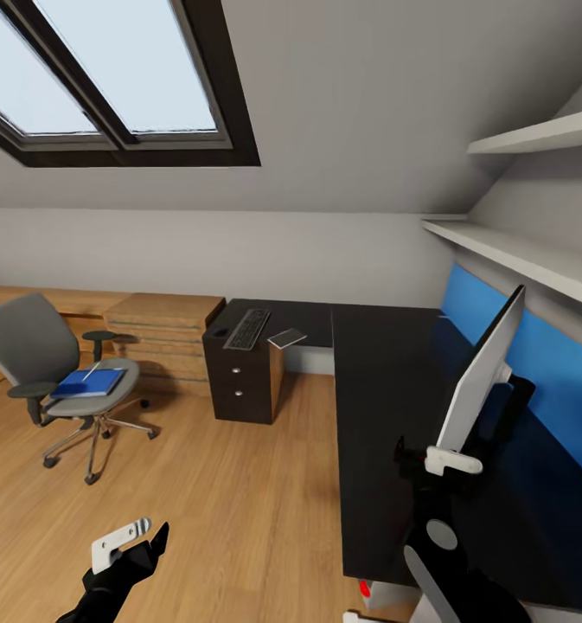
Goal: In the bedroom, organize the workspace by keeping the computer under the desk, ensuring the monitor is on the desk, placing the keyboard on the desk next to the monitor, placing the mouse on the desk next to the keyboard, moving the folder from the swivel chair onto the desk next to the mouse, stacking the notebook on top of the folder with the pen on top of the notebook, and positioning the swivel chair next to the desk.
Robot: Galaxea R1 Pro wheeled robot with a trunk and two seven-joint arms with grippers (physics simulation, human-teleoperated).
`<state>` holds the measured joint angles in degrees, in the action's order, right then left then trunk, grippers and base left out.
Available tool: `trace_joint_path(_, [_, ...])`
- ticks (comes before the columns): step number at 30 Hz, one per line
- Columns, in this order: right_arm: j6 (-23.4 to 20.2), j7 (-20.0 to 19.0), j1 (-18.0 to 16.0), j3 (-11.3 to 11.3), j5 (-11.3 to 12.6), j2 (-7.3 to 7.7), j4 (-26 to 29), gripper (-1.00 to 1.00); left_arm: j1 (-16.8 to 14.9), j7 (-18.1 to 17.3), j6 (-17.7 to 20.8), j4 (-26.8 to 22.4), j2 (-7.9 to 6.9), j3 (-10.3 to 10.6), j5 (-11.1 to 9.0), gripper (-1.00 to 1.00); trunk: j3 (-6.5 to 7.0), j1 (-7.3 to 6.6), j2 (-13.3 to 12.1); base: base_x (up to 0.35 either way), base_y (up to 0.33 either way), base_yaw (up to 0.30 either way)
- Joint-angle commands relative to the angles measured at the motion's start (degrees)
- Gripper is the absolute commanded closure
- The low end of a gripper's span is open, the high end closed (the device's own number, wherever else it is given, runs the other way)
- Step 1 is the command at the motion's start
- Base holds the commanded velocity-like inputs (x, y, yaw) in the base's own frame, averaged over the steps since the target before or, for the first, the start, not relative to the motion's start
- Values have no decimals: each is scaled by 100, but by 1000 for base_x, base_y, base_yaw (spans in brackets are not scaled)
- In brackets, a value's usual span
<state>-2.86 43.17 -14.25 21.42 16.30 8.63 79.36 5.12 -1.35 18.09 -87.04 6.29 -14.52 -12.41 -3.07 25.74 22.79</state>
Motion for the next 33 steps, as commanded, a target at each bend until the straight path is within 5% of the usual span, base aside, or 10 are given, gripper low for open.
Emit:
trace_joint_path(1, [-30, 42, -8, -17, 22, 7, -17, -100, -2, -14, 38, -10, 7, -12, -51, -100, -12, 5, 13, 30, 0, 0])
trace_joint_path(18, [-38, 42, -16, -753, 39, 7, -335, -100, -2, -18, -66, 206, 13, 81, -26, -100, -12, 5, 13, 83, 0, 0])
trace_joint_path(33, [-56, 42, -17, -1124, 40, 7, -351, -100, -2, -23, -287, 222, 13, 90, -16, -100, -12, 5, 13, -20, -18, 0])
